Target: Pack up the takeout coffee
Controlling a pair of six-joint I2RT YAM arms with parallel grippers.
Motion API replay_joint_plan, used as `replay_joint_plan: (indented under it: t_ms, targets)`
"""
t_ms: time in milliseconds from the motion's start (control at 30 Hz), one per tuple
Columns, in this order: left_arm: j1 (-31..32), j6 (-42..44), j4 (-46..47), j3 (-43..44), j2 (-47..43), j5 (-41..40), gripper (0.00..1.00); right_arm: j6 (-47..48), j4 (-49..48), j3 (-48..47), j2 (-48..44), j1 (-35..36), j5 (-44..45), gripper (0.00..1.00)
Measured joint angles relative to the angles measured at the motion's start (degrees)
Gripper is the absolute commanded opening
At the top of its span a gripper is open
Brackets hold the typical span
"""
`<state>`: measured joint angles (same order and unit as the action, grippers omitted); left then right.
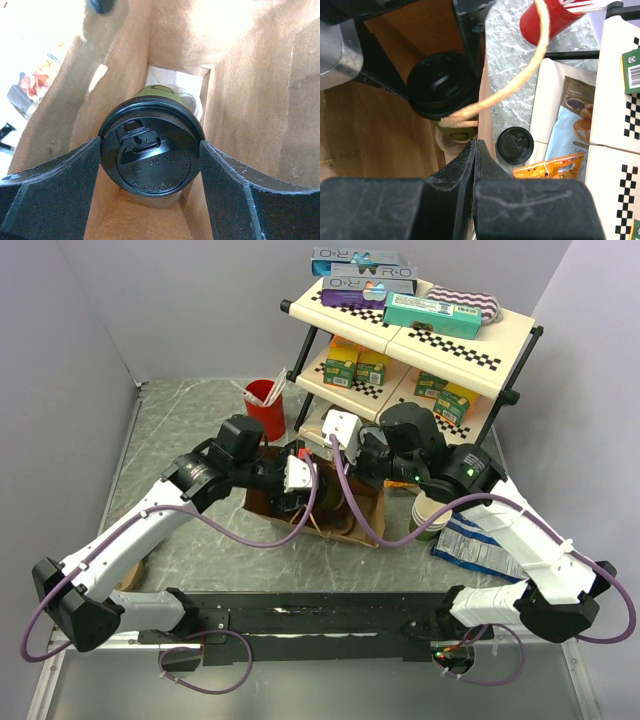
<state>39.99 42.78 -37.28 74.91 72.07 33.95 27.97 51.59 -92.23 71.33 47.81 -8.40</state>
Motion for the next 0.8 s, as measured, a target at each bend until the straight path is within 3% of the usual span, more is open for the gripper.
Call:
replay_joint_plan:
  t_ms: [267,600,800]
  targets:
    - [-0.5,-4.0,3.13,-1.64,0.9,-0.33,0.01,0.04,-0.15,0.0,0.09,0.07,-0.09,0.0]
    - [-2.69,-13.92,9.57,-1.68,1.05,8.09,0.01,0.42,-1.03,0.09,0.04,0.33,-0.04,0.0]
    - [-2.67,-13.2,9.88,-2.21,1.42,7.1,0.01,0.48,-1.44,0.74,0.07,0.33,0.28,0.0]
